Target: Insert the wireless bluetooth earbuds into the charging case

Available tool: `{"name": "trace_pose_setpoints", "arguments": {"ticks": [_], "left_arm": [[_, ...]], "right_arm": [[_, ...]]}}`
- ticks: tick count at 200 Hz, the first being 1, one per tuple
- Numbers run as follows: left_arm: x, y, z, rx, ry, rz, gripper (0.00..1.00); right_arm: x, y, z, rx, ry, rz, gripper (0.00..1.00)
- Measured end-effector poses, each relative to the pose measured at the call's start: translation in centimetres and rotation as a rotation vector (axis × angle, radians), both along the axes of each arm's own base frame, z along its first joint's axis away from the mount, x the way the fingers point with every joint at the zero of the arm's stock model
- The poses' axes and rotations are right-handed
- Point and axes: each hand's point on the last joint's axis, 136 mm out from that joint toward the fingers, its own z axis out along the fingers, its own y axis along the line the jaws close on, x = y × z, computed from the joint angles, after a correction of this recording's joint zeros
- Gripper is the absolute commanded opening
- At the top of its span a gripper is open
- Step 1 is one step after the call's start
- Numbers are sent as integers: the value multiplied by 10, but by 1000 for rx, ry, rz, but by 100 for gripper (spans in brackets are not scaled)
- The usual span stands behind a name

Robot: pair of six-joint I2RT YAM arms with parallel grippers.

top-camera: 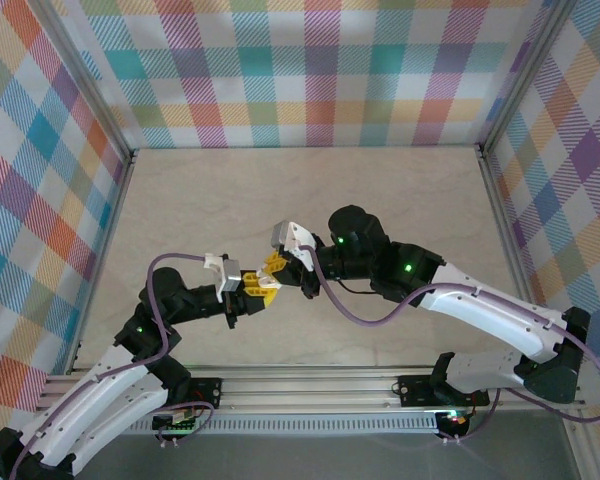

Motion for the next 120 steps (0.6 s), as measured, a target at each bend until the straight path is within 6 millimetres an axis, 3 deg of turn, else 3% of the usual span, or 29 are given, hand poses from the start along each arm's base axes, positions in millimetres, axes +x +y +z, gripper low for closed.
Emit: {"name": "trace_pose_setpoints", "arguments": {"ticks": [67,120], "left_arm": [[0,0,0,1,1,-3,0],[1,-1,-7,19,27,-3,0]], "right_arm": [[-11,1,5,-12,5,32,0],[-10,7,-6,-45,20,35,0]]}}
